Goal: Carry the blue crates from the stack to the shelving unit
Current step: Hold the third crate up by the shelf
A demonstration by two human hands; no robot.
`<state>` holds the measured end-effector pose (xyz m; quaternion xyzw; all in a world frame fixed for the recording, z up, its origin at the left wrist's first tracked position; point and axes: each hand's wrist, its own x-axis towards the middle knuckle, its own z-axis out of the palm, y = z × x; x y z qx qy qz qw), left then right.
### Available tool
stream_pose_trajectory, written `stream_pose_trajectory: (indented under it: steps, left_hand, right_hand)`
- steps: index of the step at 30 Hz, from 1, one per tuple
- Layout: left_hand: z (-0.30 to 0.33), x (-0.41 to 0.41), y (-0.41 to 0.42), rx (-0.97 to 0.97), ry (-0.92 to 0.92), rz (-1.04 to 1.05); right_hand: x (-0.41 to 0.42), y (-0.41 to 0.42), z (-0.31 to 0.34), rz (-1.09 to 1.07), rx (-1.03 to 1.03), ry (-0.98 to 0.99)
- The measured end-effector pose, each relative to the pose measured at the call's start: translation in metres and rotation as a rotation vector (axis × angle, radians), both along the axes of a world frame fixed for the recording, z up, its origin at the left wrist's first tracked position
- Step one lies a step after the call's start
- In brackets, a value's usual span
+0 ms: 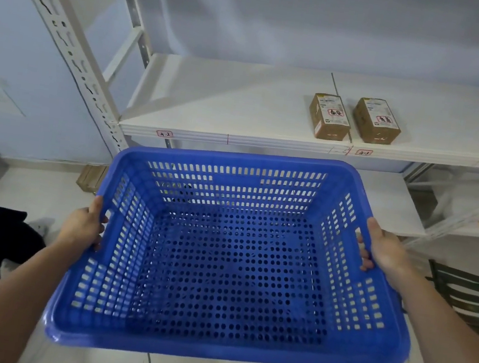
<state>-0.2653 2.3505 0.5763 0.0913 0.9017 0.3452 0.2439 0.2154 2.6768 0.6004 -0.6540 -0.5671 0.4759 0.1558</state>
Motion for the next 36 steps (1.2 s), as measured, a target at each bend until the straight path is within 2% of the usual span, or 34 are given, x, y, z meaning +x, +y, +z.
stream_pose_trajectory:
  steps: [6, 11, 20, 36]
  left_hand:
    - [0.001, 0.0, -0.002, -0.021, 0.042, -0.007]
    - [0.007, 0.002, -0.002, -0.019, 0.024, -0.03]
    - [0.008, -0.001, -0.008, 0.008, 0.0, -0.08]
    - [-0.006, -0.017, 0.0, -0.004, 0.002, -0.081]
  right_hand:
    - [-0.003, -0.006, 0.002, 0.01, 0.099, -0.093]
    - [-0.009, -0.01, 0.002, 0.04, 0.207, -0.264]
    - [-0.006, -0.004, -0.005, -0.004, 0.177, -0.17]
    - [-0.013, -0.012, -0.007, -0.037, 0.167, -0.157]
